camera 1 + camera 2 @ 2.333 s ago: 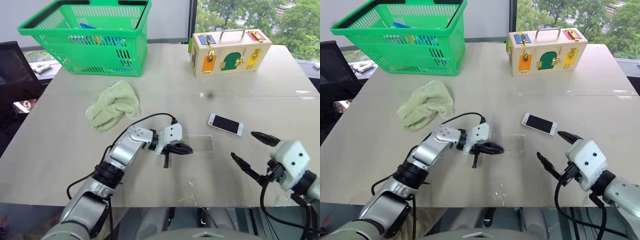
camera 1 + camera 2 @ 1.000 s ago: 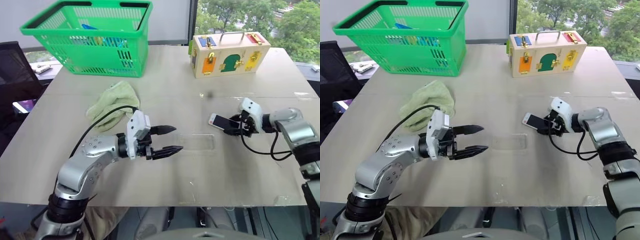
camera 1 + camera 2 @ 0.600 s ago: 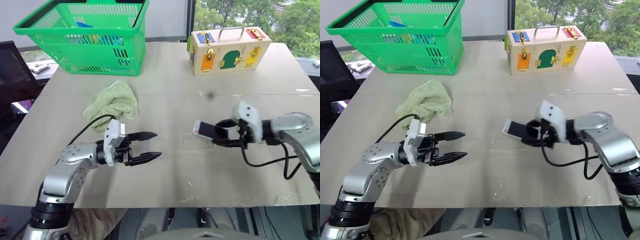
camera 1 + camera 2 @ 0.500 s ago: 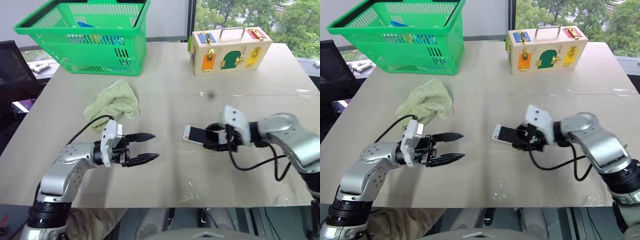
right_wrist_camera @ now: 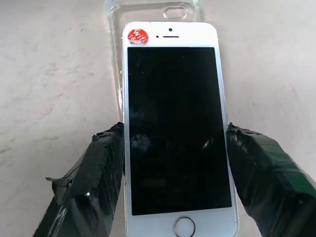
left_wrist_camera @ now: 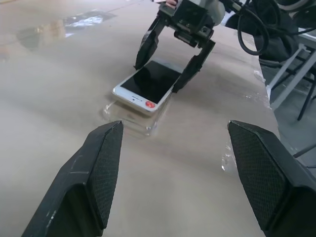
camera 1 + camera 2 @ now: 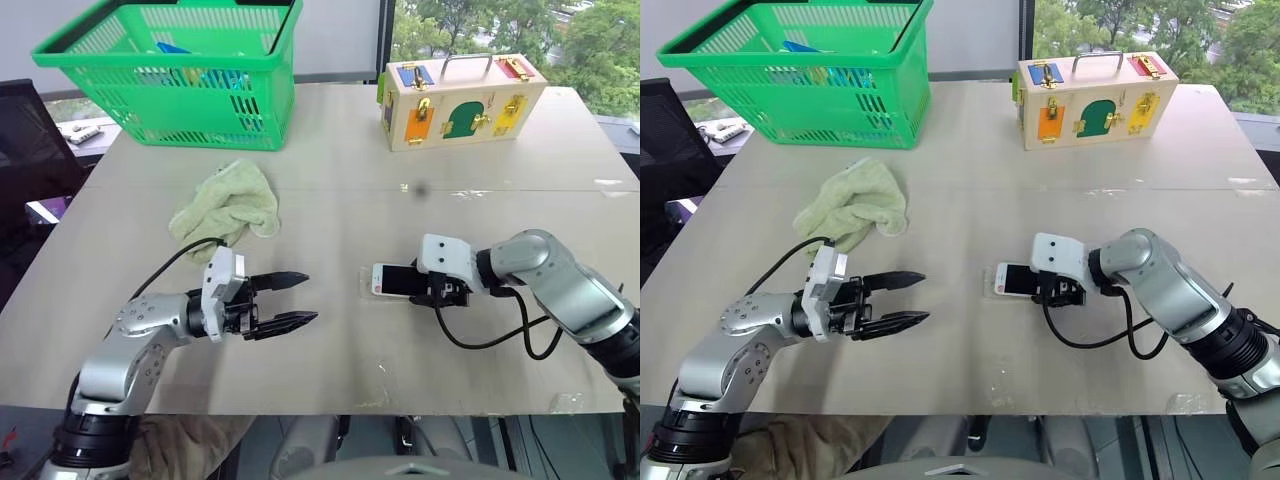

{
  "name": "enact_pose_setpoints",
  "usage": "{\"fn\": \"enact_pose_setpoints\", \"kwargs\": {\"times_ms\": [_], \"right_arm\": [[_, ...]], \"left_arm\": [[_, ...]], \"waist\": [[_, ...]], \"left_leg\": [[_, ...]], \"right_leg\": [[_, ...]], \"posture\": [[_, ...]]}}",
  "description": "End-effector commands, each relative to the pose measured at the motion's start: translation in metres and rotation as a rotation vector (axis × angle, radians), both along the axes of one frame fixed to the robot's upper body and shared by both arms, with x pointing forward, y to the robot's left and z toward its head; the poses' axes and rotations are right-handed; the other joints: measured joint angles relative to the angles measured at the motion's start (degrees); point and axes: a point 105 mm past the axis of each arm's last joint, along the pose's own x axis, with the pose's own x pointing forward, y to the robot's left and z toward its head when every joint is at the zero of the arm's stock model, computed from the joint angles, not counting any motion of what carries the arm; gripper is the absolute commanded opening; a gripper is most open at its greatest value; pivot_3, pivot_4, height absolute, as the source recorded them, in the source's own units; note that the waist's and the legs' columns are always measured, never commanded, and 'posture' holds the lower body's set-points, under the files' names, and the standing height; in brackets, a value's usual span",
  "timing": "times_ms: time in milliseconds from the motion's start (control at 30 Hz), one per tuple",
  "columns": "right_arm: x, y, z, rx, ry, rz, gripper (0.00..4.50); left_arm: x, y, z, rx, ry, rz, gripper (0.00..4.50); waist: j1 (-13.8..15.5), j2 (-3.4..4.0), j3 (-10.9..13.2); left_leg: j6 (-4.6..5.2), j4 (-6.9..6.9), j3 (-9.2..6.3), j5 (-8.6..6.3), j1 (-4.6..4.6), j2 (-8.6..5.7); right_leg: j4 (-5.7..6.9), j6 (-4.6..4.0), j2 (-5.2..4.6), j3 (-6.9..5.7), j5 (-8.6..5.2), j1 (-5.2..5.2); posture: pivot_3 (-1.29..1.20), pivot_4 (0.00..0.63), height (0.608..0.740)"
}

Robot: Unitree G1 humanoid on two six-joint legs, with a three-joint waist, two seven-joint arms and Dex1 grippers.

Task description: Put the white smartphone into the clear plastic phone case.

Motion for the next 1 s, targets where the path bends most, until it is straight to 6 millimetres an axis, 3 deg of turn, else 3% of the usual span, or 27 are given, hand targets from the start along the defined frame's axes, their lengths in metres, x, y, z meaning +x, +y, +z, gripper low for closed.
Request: {"fn": "enact_pose_setpoints", "kwargs": {"times_ms": [33,467,700,733,800,1000], "right_arm": [[-0.008,0.005,-0.006,-0.041,0.006,0.057,2.75],[-0.019,0.009,-0.017,-0.098,0.076,0.109,2.75],[-0.002,0.015,-0.014,-0.033,0.091,-0.003,2.75],[-0.004,0.016,-0.011,-0.010,0.096,0.001,3.76],[-0.004,0.017,-0.001,0.031,0.065,-0.002,4.45],[-0.019,0.021,0.038,0.238,0.073,0.019,4.45]], "left_arm": [[-0.002,-0.003,0.007,0.000,-0.053,-0.007,3.50],[0.003,-0.003,0.003,0.002,-0.057,-0.007,3.50],[0.004,-0.004,-0.001,0.019,-0.059,-0.017,3.50],[0.004,-0.004,-0.002,0.022,-0.055,-0.018,3.50],[0.003,-0.004,-0.004,0.027,-0.046,-0.019,3.50],[0.007,-0.003,-0.013,0.086,-0.020,-0.010,3.50]], "waist": [[0.0,0.00,0.0],[0.0,-0.01,0.0],[-0.5,-0.11,-0.1],[-0.7,-0.11,-0.1],[-0.7,-0.07,-0.1],[-0.7,-0.02,0.0]], "left_leg": [[0.00,0.00,0.00,0.00,0.00,0.00],[0.12,0.00,0.00,0.07,0.01,0.00],[0.10,-0.02,0.00,0.06,0.13,0.02],[0.04,-0.03,0.00,0.02,0.22,0.03],[-0.01,-0.07,0.00,-0.01,0.33,0.03],[-0.01,-0.07,0.00,-0.01,0.27,0.03]], "right_leg": [[0.00,0.00,0.00,0.00,0.00,0.00],[-0.01,0.00,0.00,0.00,0.00,0.01],[0.02,0.00,0.04,0.01,0.00,0.10],[0.02,-0.01,0.05,0.01,0.00,0.18],[0.03,-0.01,0.04,0.03,-0.01,0.27],[0.01,0.00,0.04,0.03,0.00,0.24]], "posture": [[0.00,0.150,0.740],[0.00,0.150,0.740],[0.00,0.150,0.740],[0.00,0.150,0.740],[0.00,0.150,0.740],[0.00,0.150,0.740]]}}
